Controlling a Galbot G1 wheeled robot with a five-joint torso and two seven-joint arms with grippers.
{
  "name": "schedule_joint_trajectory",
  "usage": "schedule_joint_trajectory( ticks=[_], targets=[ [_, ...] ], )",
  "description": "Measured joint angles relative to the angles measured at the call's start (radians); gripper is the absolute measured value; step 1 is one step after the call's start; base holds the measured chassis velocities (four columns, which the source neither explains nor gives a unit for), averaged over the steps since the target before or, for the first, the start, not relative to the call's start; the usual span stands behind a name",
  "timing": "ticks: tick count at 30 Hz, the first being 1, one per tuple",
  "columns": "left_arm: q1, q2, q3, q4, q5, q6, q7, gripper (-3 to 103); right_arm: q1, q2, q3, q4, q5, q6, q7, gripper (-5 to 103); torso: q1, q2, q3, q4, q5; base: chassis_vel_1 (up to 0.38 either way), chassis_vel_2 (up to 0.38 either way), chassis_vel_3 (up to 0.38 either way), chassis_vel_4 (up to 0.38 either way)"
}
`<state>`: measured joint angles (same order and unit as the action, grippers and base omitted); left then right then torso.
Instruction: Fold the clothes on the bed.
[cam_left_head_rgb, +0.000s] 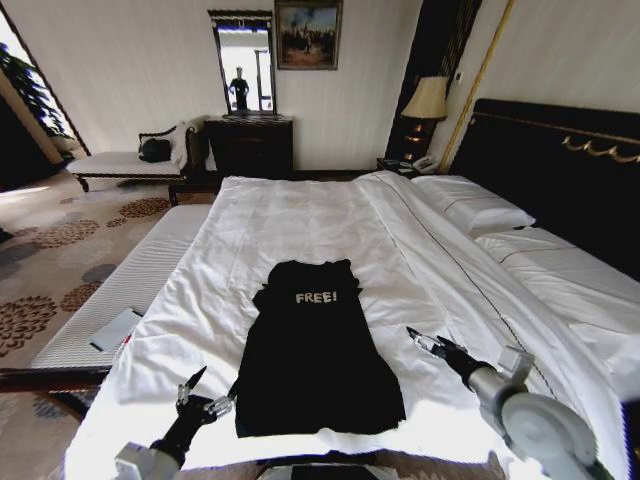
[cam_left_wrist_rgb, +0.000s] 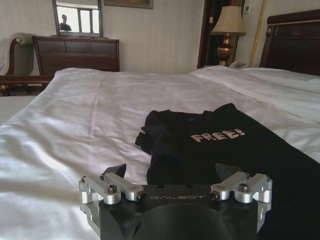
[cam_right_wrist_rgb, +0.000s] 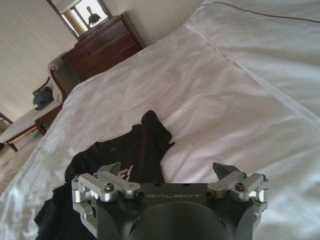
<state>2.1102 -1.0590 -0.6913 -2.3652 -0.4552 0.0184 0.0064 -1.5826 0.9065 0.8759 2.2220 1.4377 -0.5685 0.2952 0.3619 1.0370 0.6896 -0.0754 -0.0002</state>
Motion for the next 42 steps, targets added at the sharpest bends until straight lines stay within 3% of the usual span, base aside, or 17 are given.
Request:
schedule_joint_trajectory(
  ticks=[1, 3, 6, 8, 9, 13, 19, 24, 34, 42],
  targets=[
    [-0.019, 0.007, 0.002, -0.020, -0.005, 0.039, 0.000, 100, 0.096, -0.032, -0.037, -0.064, 0.074, -0.011, -0.010, 100, 0.000, 0.000, 0.000, -0.0001, 0.0003, 0.000, 0.000, 0.000, 0.000],
    [-0.044, 0.022, 0.010, -0.043, -0.014, 0.075, 0.001, 100, 0.210, -0.069, -0.116, -0.158, 0.134, -0.030, -0.015, 100, 0.000, 0.000, 0.000, 0.0000, 0.0004, 0.000, 0.000, 0.000, 0.000],
    [-0.068, 0.032, 0.018, -0.054, -0.028, 0.106, 0.001, 100, 0.329, -0.095, -0.208, -0.255, 0.170, -0.051, -0.016, 100, 0.000, 0.000, 0.000, -0.0009, 0.0009, 0.000, 0.000, 0.000, 0.000],
    [-0.081, 0.038, 0.021, -0.059, -0.036, 0.121, 0.001, 100, 0.437, -0.107, -0.283, -0.332, 0.192, -0.070, -0.017, 100, 0.000, 0.000, 0.000, -0.0001, 0.0002, 0.000, 0.000, 0.000, 0.000],
    [-0.081, 0.038, 0.021, -0.059, -0.036, 0.121, 0.001, 100, 0.437, -0.107, -0.283, -0.332, 0.192, -0.070, -0.017, 100, 0.000, 0.000, 0.000, -0.0001, 0.0002, 0.000, 0.000, 0.000, 0.000],
    [-0.062, 0.043, 0.003, -0.061, -0.039, 0.130, 0.001, 100, 0.672, -0.082, -0.454, -0.549, 0.251, -0.106, -0.007, 100, 0.000, 0.000, 0.000, 0.0001, 0.0001, 0.000, 0.000, 0.000, 0.000],
    [-0.035, 0.031, -0.014, -0.065, -0.036, 0.129, 0.001, 100, 0.866, -0.038, -0.586, -0.735, 0.287, -0.123, 0.001, 100, 0.000, 0.000, 0.000, -0.0003, 0.0003, 0.000, 0.000, 0.000, 0.000],
    [-0.033, 0.026, -0.019, -0.072, -0.057, 0.129, 0.001, 100, 0.948, -0.004, -0.635, -0.814, 0.329, -0.137, 0.011, 100, 0.000, 0.000, 0.000, 0.0000, 0.0000, 0.000, 0.000, 0.000, 0.000],
    [-0.071, 0.038, -0.011, -0.072, -0.098, 0.126, 0.001, 100, 1.002, 0.049, -0.711, -0.931, 0.246, -0.159, -0.026, 100, 0.000, 0.000, 0.000, -0.0003, 0.0001, 0.000, 0.000, 0.000, 0.000],
    [-0.082, 0.060, -0.019, -0.068, -0.165, 0.125, 0.001, 100, 1.089, 0.152, -0.738, -1.161, 0.160, -0.162, -0.063, 100, 0.000, 0.000, 0.000, -0.0001, 0.0003, 0.000, 0.000, 0.000, 0.000]
  ],
)
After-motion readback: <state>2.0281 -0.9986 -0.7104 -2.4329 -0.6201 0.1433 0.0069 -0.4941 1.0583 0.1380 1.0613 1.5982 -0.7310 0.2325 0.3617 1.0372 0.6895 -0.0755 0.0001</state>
